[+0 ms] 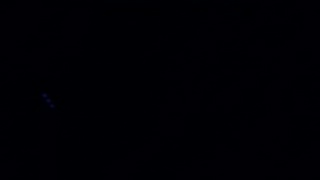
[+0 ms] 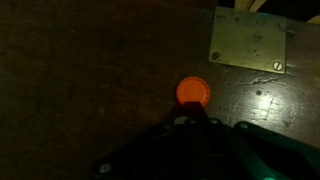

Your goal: Pick up one orange circular object and put in the blue frame

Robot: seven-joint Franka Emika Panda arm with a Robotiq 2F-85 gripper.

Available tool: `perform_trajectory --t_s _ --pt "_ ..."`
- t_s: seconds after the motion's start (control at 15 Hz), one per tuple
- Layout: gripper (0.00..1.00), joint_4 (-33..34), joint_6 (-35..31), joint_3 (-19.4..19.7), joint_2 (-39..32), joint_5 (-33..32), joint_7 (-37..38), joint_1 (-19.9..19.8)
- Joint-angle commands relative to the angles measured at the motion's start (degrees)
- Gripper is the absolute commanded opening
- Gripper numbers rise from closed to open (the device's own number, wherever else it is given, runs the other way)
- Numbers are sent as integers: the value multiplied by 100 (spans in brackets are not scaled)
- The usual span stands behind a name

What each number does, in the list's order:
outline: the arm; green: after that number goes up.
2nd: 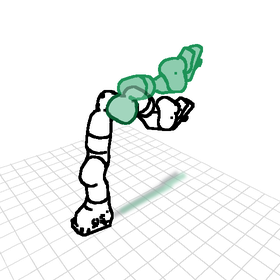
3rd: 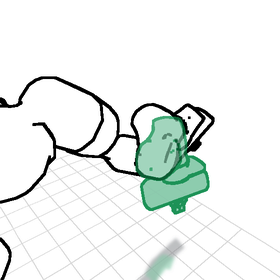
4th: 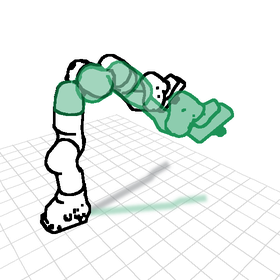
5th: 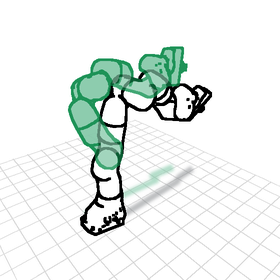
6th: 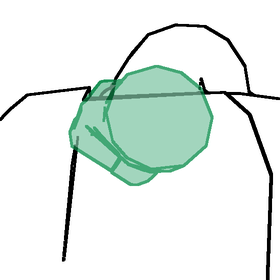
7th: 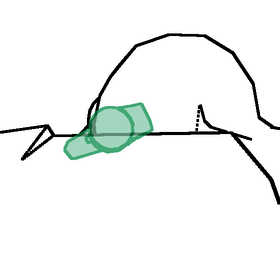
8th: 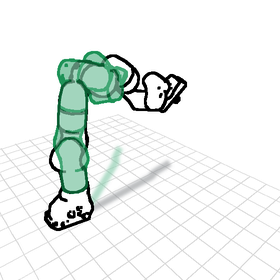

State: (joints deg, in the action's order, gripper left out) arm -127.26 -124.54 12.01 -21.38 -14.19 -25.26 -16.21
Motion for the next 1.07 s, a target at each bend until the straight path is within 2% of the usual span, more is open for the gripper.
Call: perform_trajectory --t_s 0.0,0.6,0.67,0.87,0.93,1.0 --pt "31 -38 29 -4 1 -129 -15 -32" --pt "94 -31 308 -13 -33 -199 -37 -8" --pt "98 -32 337 -15 -39 -208 -41 -8" --pt "100 -36 413 -24 -48 -218 -47 -7" --pt "89 -24 440 -31 -56 -215 -67 -9" --pt "84 -25 456 -34 -60 -222 -67 -6"
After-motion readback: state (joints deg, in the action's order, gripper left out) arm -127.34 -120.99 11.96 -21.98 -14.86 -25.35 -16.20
